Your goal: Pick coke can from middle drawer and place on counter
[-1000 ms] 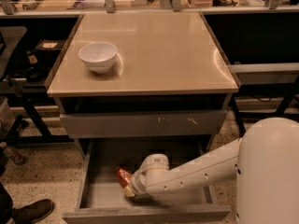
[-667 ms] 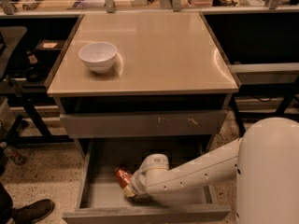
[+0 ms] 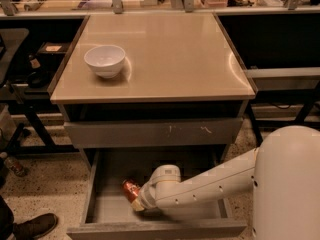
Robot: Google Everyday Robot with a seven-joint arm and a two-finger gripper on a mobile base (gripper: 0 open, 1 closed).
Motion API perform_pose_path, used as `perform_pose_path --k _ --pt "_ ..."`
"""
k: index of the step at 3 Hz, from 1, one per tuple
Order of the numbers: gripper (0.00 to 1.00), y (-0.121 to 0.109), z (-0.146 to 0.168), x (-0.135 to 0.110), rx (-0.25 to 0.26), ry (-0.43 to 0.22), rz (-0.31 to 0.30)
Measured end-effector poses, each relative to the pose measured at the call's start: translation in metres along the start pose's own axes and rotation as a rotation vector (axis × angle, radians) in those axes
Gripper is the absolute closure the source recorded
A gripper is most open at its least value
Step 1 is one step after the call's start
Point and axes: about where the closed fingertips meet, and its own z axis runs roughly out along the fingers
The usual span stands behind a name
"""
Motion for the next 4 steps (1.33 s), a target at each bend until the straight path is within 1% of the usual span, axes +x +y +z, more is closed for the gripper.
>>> perform_pose_path --k 1,2,4 --pt "1.0 0.005 -0.011 -0.001 -0.007 0.005 0.007" --pt "1.0 0.006 -0.032 0.005 0.002 0.023 0.047" --pt "1.0 0.003 -0.086 0.011 0.053 0.038 0.107"
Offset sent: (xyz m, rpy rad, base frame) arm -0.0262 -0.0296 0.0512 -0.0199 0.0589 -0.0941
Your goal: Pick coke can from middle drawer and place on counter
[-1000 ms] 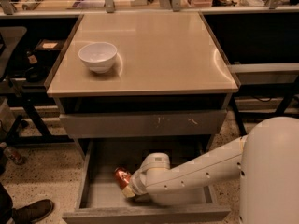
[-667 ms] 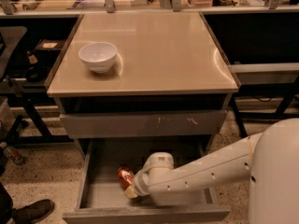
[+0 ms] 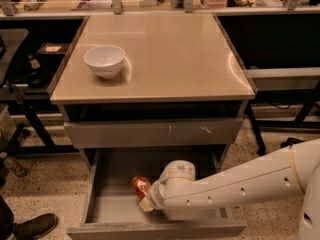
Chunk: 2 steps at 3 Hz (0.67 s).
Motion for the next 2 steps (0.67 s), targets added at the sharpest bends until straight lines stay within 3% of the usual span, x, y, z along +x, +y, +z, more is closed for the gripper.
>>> perform_pose_path --k 2 --pt "1.0 -0.014 -0.065 0.003 0.058 -0.027 0.062"
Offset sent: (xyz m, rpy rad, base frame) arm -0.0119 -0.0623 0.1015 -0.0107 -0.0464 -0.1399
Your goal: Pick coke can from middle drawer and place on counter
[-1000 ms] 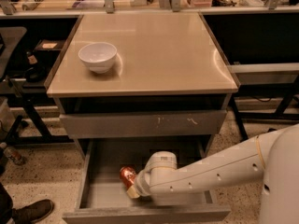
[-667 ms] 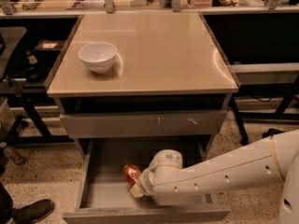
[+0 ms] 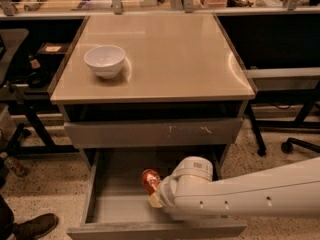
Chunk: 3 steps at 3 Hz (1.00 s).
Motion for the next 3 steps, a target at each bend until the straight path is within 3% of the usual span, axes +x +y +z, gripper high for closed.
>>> perform_pose_path --k 3 --pt "1.0 -0.007 -0.101 -0.015 0.103 0.043 0.028"
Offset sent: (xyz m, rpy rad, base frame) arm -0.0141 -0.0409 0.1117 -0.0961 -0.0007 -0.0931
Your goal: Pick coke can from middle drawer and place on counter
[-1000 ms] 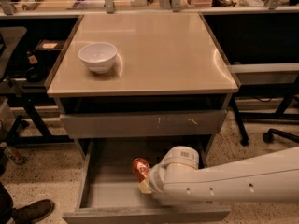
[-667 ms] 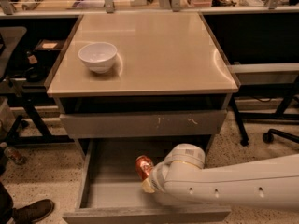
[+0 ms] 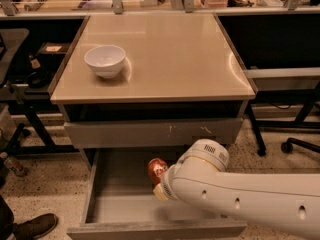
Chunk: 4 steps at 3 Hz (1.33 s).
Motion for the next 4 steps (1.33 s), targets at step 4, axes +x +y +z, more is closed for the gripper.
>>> perform_pose_path --k 4 --pt "1.0 -0.023 -0.079 -0.015 0.08 -0.056 0.03"
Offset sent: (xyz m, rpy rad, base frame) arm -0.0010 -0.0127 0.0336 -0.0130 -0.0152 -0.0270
